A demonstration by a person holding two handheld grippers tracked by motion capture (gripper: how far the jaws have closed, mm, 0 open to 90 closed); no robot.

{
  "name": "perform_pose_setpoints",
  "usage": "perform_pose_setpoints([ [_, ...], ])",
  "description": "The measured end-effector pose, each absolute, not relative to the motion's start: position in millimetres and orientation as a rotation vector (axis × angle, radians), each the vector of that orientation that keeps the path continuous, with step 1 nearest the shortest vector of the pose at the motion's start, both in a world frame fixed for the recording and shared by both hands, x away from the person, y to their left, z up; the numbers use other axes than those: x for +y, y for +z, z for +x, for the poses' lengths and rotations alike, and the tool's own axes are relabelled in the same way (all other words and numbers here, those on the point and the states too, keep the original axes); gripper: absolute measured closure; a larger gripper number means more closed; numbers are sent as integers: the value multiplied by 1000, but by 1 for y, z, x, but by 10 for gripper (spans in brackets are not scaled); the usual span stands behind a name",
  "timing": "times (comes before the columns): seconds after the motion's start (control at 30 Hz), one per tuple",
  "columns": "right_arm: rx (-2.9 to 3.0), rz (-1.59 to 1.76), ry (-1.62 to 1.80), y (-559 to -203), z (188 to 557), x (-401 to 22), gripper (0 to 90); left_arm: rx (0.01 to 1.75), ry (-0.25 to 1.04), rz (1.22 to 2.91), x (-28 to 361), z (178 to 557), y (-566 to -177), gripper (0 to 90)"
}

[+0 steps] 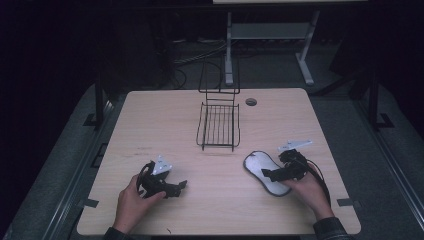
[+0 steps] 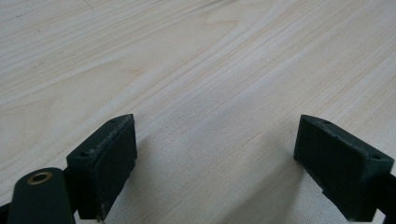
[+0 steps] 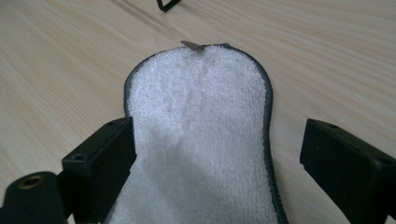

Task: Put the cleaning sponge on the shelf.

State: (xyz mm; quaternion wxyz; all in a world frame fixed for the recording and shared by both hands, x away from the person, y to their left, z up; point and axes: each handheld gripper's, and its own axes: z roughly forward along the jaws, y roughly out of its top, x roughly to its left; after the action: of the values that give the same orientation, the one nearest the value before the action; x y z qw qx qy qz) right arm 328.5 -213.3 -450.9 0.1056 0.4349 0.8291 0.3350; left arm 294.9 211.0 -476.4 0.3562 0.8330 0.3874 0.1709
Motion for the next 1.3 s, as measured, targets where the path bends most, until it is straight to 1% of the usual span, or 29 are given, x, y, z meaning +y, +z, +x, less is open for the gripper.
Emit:
perform_pose_setpoints([
  [0.33, 2491, 1281, 936, -462, 331, -206, 102, 1000, 441, 2152, 211, 295, -476, 124],
  [0.67, 2515, 1263, 896, -465, 331, -200, 105, 1000, 442, 2152, 211, 295, -476, 124],
  [0.7, 2518, 1261, 898, -465, 331, -200, 130, 1000, 442, 2152, 211, 295, -476, 124],
  [0.77, 2525, 1250, 900, -464, 330, -200, 143, 1000, 441, 2152, 211, 295, -476, 124],
  [0.83, 2533, 1236, 902, -463, 330, -200, 196, 1000, 442, 2152, 211, 295, -476, 124],
  [1.1, 2520, 1193, 888, -459, 327, -201, 217, 999, 442, 2154, 211, 295, -476, 124],
  [1.3, 2497, 1191, 934, -453, 325, -204, 284, 999, 442, 2155, 211, 295, -476, 124],
])
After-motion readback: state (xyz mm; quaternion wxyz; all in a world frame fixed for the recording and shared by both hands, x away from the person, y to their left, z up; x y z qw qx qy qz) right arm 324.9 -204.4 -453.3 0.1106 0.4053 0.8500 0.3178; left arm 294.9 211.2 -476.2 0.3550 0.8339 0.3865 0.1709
